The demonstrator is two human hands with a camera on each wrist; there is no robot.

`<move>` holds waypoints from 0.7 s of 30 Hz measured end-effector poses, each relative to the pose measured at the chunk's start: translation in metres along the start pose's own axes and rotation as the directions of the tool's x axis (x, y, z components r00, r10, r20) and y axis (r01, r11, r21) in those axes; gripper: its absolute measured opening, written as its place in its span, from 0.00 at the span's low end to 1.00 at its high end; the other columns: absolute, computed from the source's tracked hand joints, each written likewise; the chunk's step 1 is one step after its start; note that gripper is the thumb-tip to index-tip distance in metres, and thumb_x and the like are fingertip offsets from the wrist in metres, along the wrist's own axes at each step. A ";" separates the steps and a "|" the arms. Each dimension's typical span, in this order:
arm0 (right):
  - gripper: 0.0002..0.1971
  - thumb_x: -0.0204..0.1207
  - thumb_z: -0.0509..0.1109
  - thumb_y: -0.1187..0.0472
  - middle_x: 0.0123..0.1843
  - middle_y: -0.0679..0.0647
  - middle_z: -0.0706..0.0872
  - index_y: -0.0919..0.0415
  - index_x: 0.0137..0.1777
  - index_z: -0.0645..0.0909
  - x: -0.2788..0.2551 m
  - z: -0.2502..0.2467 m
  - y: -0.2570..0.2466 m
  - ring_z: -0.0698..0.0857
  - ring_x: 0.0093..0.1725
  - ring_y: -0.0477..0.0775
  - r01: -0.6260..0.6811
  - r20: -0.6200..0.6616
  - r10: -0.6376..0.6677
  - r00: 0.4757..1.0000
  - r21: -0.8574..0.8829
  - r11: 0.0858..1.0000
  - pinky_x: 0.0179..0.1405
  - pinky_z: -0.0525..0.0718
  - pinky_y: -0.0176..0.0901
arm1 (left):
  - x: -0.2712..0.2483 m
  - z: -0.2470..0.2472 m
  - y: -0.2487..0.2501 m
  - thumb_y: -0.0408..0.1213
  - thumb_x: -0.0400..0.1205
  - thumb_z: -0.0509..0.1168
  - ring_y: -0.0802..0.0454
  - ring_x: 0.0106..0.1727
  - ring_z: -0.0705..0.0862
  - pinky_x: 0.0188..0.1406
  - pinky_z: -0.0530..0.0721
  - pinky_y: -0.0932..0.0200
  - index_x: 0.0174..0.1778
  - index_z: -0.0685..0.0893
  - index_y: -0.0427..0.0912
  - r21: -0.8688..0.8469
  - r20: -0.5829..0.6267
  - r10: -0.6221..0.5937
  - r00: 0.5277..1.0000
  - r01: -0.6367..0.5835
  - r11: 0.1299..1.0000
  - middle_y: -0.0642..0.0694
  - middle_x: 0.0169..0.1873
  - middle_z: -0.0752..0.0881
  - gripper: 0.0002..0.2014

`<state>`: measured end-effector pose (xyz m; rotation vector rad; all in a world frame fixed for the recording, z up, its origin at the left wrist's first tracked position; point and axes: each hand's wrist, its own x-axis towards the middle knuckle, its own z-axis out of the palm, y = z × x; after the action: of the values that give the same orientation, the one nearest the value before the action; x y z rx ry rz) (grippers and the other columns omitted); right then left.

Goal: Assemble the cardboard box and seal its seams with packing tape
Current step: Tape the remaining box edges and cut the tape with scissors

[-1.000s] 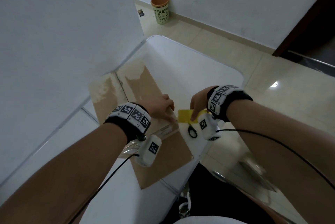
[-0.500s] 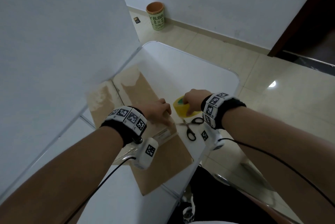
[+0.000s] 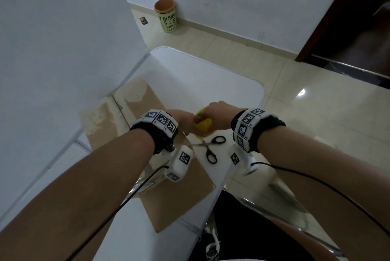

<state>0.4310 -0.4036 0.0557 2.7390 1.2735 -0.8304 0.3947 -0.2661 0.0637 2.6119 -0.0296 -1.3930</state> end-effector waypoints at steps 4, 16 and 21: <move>0.12 0.78 0.68 0.53 0.53 0.50 0.83 0.57 0.58 0.82 -0.007 0.005 0.025 0.79 0.52 0.49 -0.017 -0.333 0.247 0.910 0.565 0.825 0.52 0.73 0.38 | 0.002 -0.001 -0.008 0.54 0.76 0.71 0.51 0.47 0.86 0.57 0.83 0.52 0.77 0.71 0.50 -0.177 -0.070 0.028 0.997 -0.040 0.983 0.48 0.51 0.85 0.34; 0.19 0.76 0.69 0.59 0.64 0.58 0.77 0.55 0.67 0.77 0.001 0.132 0.024 0.78 0.64 0.60 -0.275 0.004 0.313 0.950 0.486 0.830 0.57 0.76 0.46 | 0.007 0.005 -0.013 0.45 0.75 0.76 0.48 0.52 0.87 0.55 0.81 0.56 0.66 0.82 0.41 -0.407 -0.142 0.088 0.986 -0.139 0.903 0.42 0.51 0.88 0.25; 0.30 0.71 0.74 0.49 0.67 0.56 0.70 0.49 0.73 0.69 0.011 0.153 0.016 0.71 0.67 0.60 -0.253 0.002 0.259 0.966 0.218 0.943 0.59 0.77 0.52 | 0.009 0.004 -0.017 0.44 0.74 0.76 0.50 0.48 0.86 0.51 0.81 0.59 0.62 0.85 0.41 -0.456 -0.157 0.104 0.982 -0.165 0.874 0.47 0.43 0.88 0.22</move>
<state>0.3777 -0.4405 -0.0845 3.0040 0.8452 -0.9594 0.3947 -0.2511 0.0514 2.2371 0.1249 -1.0258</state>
